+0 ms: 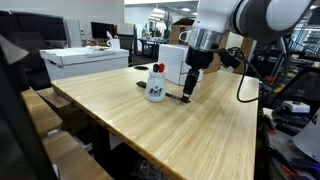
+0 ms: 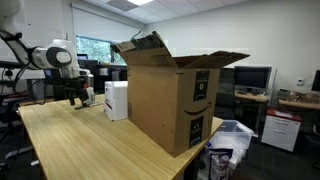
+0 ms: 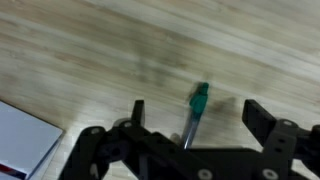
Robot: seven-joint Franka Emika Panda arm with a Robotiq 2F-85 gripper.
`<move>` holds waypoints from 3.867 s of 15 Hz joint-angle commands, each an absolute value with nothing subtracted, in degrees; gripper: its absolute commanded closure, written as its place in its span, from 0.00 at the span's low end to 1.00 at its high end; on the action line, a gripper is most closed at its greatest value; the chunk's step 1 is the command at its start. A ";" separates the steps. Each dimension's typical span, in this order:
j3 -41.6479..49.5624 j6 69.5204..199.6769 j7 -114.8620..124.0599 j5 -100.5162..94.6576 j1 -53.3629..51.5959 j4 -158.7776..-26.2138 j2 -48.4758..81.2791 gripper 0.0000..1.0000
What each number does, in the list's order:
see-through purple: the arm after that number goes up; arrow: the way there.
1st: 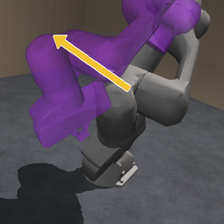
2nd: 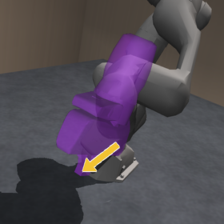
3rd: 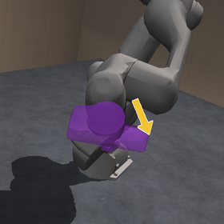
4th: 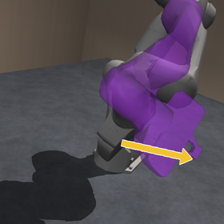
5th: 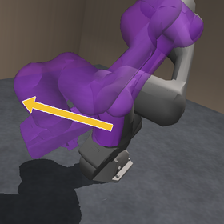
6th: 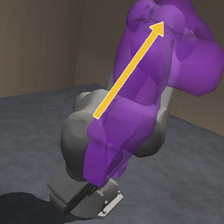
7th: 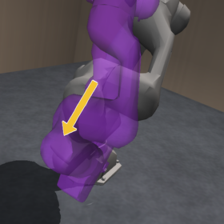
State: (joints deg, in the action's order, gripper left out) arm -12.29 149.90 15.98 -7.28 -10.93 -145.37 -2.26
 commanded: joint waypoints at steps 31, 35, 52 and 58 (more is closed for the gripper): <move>-11.72 154.95 14.04 -0.51 -11.31 -145.34 1.16 0.00; -11.67 155.00 14.05 -0.30 -11.30 -145.34 1.18 0.00; -12.10 151.83 13.78 -1.60 -11.68 -145.46 -3.60 0.00; -12.29 148.96 13.42 -2.29 -11.51 -145.84 -4.37 0.00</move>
